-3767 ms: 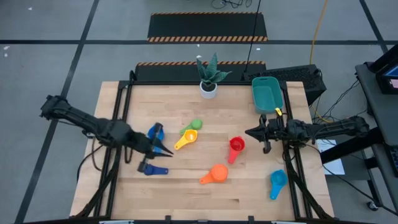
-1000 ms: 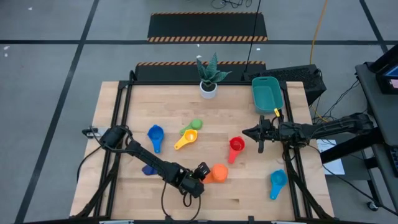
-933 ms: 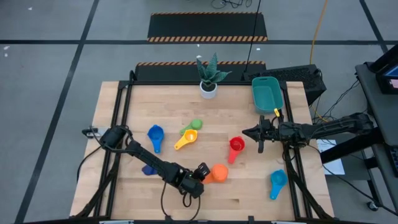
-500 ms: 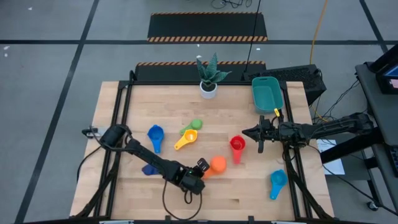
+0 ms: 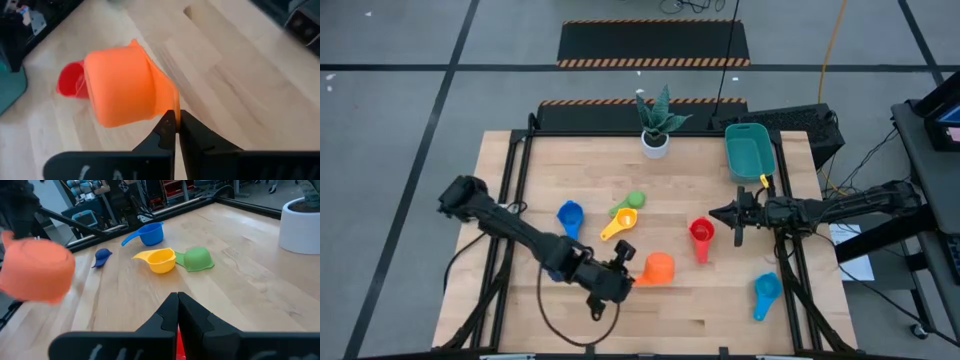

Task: Nest measuring cups in basket
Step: Prepare the orange measuring cup

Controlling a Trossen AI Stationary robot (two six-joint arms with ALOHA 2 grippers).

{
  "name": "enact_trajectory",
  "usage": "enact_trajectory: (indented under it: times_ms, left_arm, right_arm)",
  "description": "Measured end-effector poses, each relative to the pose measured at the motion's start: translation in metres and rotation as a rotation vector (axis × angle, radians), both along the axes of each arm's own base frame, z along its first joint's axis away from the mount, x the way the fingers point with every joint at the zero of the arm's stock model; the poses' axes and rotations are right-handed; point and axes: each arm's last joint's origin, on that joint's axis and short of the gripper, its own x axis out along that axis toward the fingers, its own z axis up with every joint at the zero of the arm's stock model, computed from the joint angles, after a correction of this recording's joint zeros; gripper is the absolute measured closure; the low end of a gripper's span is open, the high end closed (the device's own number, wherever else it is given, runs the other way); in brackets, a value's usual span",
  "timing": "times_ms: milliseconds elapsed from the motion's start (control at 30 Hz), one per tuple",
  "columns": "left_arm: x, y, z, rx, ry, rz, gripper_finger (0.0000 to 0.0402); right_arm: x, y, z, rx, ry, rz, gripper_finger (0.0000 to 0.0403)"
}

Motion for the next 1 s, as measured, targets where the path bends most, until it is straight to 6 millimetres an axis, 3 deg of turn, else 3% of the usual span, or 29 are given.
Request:
enact_trajectory:
  times_ms: [233,433,567,767,1000]
  left_arm:
    - [-0.015,-0.014,0.0,-0.006,0.008,0.008,0.0395]
    - [-0.016,-0.015,-0.038,-0.11,-0.059,0.077,0.0395]
    - [-0.017,-0.015,-0.061,-0.307,-0.199,0.149,0.0394]
    - [-0.023,-0.009,-0.074,-0.667,-0.492,0.226,0.0387]
    - [-0.029,-0.003,-0.103,-0.892,-0.494,0.435,0.0395]
  right_arm:
    - [0.0,0.0,-0.001,0.046,0.004,-0.009,0.0403]
    - [0.0,0.0,-0.001,0.058,0.003,-0.01,0.0403]
    - [0.0,0.0,-0.001,0.068,0.002,-0.012,0.0403]
    - [0.0,0.0,-0.001,0.048,0.005,-0.008,0.0403]
    - [0.0,0.0,-0.001,0.046,0.005,-0.007,0.0403]
